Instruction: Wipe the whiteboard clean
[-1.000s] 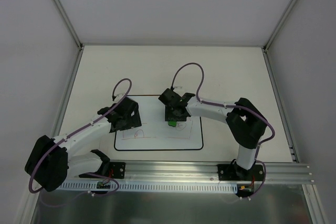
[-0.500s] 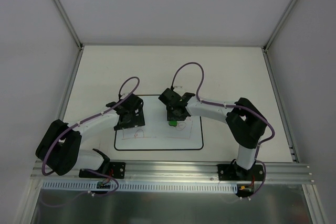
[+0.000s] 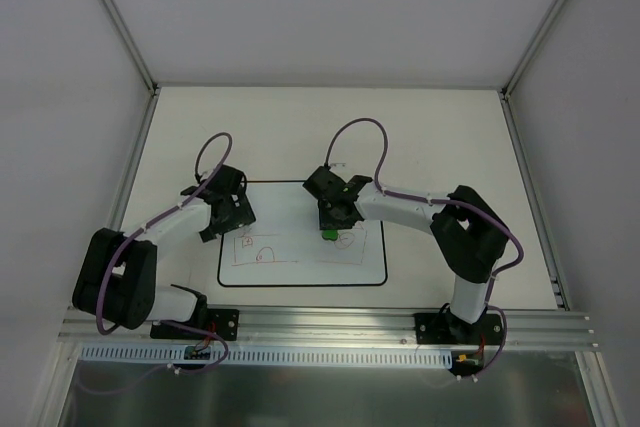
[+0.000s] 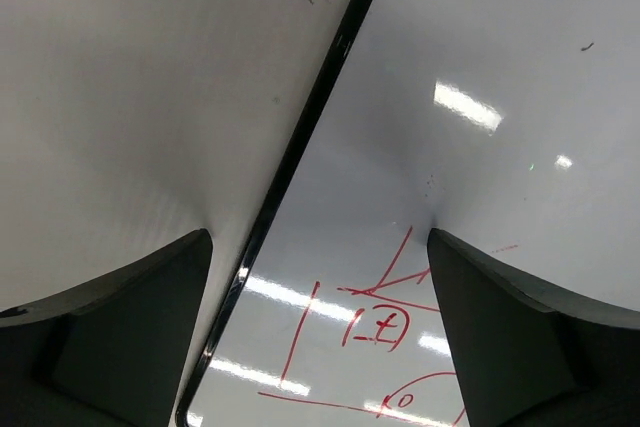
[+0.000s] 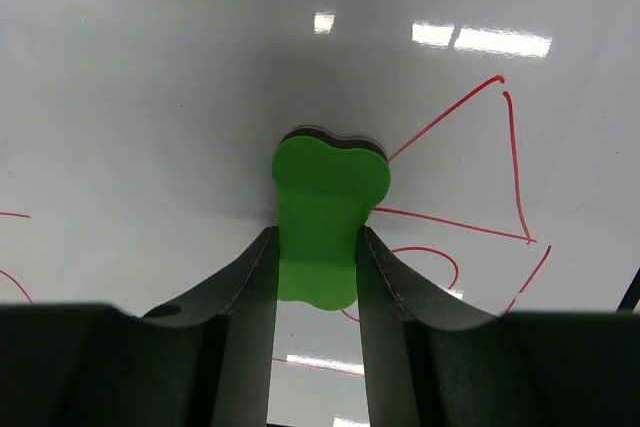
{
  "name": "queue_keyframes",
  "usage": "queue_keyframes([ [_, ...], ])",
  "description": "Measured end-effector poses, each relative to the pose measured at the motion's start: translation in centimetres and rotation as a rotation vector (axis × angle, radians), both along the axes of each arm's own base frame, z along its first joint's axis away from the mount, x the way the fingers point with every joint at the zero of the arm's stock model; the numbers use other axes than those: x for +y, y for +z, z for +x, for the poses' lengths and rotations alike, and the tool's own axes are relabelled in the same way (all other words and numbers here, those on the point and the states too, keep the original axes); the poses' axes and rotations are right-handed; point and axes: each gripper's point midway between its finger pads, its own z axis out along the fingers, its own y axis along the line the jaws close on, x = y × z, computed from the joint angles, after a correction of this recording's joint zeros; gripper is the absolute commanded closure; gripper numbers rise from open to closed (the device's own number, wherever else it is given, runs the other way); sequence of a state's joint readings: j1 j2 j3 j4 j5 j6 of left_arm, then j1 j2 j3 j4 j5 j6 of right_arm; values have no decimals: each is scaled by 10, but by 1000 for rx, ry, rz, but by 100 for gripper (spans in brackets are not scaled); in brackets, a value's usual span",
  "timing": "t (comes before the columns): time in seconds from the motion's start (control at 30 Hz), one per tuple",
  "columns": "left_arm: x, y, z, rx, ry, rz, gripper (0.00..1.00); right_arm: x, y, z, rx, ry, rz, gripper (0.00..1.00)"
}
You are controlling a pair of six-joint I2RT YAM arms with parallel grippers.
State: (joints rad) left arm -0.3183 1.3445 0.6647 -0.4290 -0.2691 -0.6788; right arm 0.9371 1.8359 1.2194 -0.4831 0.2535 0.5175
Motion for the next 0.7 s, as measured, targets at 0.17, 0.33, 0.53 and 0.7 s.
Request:
queue_keyframes([
  [0.17, 3, -2, 12, -11, 36, -29, 30, 0, 0, 0, 2, 10, 0, 93],
  [0.33, 5, -2, 22, -38, 48, -32, 84, -3, 0, 2, 3, 12, -6, 98],
  [0.53, 6, -1, 29, -63, 44, -38, 100, -19, -1, 17, 21, -34, -4, 100],
  [0.7, 0, -1, 34, -73, 34, -63, 100, -52, -1, 38, 25, -123, 4, 100],
])
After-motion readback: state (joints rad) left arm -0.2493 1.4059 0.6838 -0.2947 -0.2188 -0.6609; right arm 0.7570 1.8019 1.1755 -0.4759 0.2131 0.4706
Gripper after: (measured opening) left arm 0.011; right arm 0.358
